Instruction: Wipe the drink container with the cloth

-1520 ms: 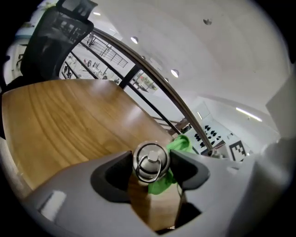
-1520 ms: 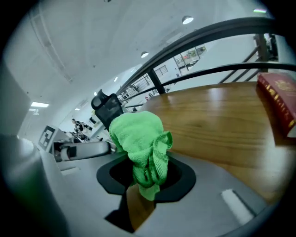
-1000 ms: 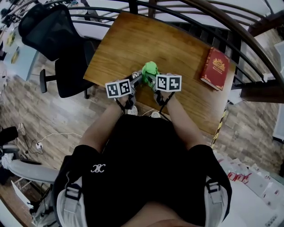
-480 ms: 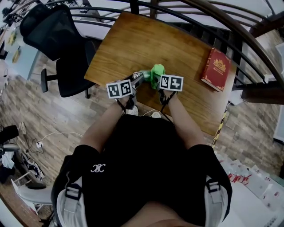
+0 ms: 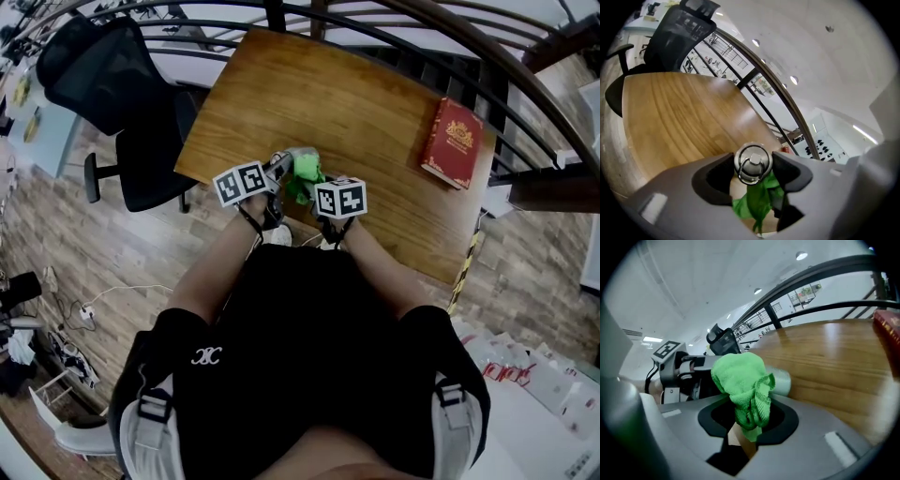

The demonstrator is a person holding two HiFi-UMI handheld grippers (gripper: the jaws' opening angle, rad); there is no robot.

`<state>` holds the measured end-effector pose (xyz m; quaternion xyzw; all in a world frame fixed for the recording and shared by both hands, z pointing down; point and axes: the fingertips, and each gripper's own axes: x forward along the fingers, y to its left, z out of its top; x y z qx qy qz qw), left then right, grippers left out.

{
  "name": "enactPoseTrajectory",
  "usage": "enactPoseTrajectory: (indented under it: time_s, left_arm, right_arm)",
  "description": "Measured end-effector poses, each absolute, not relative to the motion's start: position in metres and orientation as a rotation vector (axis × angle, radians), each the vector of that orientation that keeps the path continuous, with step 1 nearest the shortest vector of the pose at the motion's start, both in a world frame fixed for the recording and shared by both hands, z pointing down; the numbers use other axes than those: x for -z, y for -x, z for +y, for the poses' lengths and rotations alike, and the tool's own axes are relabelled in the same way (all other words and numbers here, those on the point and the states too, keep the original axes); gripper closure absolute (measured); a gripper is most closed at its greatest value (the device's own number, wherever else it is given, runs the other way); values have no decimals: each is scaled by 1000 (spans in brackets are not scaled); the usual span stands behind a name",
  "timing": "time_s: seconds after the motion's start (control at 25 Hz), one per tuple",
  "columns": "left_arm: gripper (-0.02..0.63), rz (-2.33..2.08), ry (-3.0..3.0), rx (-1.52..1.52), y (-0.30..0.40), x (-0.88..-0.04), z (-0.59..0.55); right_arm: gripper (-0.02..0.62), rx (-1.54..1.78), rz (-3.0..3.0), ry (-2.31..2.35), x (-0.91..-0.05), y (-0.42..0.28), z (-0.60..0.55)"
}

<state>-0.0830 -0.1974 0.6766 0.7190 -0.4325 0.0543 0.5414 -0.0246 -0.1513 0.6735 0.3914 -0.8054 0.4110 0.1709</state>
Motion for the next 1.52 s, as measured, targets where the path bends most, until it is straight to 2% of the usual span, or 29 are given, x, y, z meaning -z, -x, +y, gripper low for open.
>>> enactPoseTrajectory:
  time_s: [0.2, 0.48, 0.76, 0.88, 1.08, 1.28, 1.52]
  left_arm:
    - [299, -1005, -1686, -161, 82, -678, -192]
    - [299, -972, -1702, -200, 77, -679, -186]
    - [300, -972, -1840, -335, 65, -672, -188]
    - [299, -988, -1919, -411, 57, -669, -191]
    - [299, -983, -2179, -637, 32, -655, -194]
    - [299, -916, -2412, -881, -7, -657, -190]
    - [298, -925, -2525, -882, -26, -643, -193]
  right_arm:
    - [495, -1240, -2311, -1005, -696, 41, -138]
    - [495, -1409, -2087, -1263, -736, -11, -155]
    - [495, -1370, -2157, -1469, -703, -48, -186]
    - [495, -1284, -2291, -1505, -668, -53, -194]
    - [497, -914, -2477, -1615, -595, -72, -196]
    - [496, -681, -2448, -1749, -550, -108, -189]
    - [496, -429, -2360, -1799, -523, -128, -173]
